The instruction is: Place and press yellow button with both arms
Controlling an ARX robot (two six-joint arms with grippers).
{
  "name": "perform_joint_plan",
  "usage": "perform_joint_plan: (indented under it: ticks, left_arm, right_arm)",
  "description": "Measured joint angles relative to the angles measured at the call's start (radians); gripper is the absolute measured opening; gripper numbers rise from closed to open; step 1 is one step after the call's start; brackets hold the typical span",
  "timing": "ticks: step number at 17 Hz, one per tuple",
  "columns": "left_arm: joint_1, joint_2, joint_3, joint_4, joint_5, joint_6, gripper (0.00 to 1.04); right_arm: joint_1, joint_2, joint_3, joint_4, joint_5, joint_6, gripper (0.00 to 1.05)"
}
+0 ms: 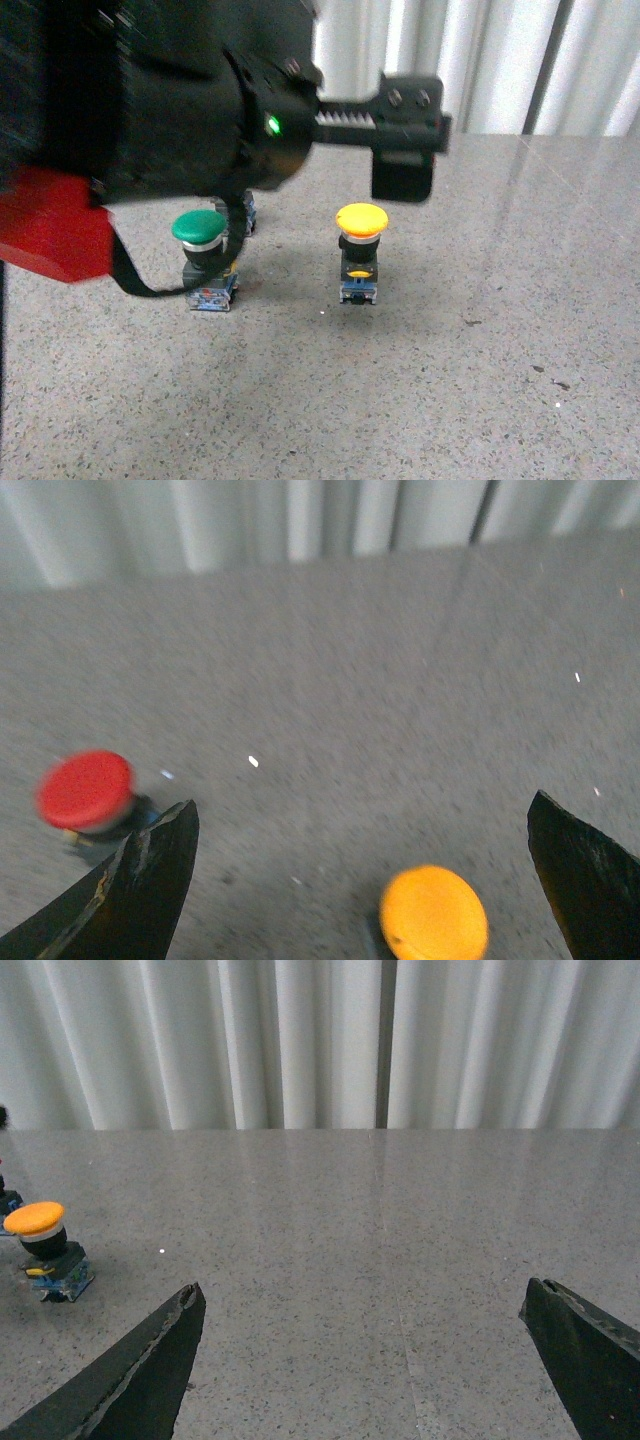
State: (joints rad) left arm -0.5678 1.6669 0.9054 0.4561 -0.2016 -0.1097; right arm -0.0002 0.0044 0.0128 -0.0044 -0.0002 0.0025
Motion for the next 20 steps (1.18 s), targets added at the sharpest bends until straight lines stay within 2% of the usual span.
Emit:
perform_joint_plan:
  ticks: [1,2,3,4,6,9,10,12,17,18,19,20]
  left_arm:
    - [0.023,-0.066,-0.034,0.035,-0.010,0.020,0.98]
    - [0.035,-0.128,-0.082,0.122,-0.080,0.051,0.94]
    - [0.064,-0.217,-0.167,0.217,-0.198,0.071,0.83]
    - [0.111,-0.352,-0.270,0.161,-0.216,0.085,0.73]
    - [0.221,-0.587,-0.451,0.177,-0.177,0.092,0.49]
    - [0.301,-0.714,-0.610,0.187,-0.061,0.092,0.15]
    - [0.314,-0.730,-0.631,0.185,-0.049,0.092,0.09]
    - [0.332,-0.754,-0.654,0.181,-0.033,0.092,0.02]
    - [0.407,-0.885,-0.740,0.158,0.033,0.093,0.02]
    - [0.446,-0.969,-0.792,0.117,0.077,0.094,0.02]
    - [0.526,-1.075,-0.834,0.054,0.174,0.095,0.02]
    - [0.565,-1.106,-0.845,0.032,0.195,0.095,0.02]
  right_arm:
    - [0.000,0.000,0.000,0.000,0.000,0.000,0.98]
    - [0.000,0.000,0.000,0.000,0.000,0.000,0.98]
    - [0.000,0.000,0.000,0.000,0.000,0.000,0.98]
    - [0.000,0.000,0.000,-0.001,0.000,0.000,0.98]
    - [0.000,0.000,0.000,0.000,0.000,0.000,0.98]
    - [0.000,0.000,0.000,0.000,0.000,0.000,0.98]
    - [0.000,0.000,0.000,0.000,0.000,0.000,0.98]
    - [0.000,0.000,0.000,0.000,0.000,0.000,0.98]
    - [0.000,0.000,0.000,0.000,0.000,0.000,0.98]
    - [0.000,0.000,0.000,0.000,0.000,0.000,0.98]
    - [0.000,0.000,0.000,0.000,0.000,0.000,0.98]
    - [0.000,0.000,0.000,0.000,0.000,0.000,0.98]
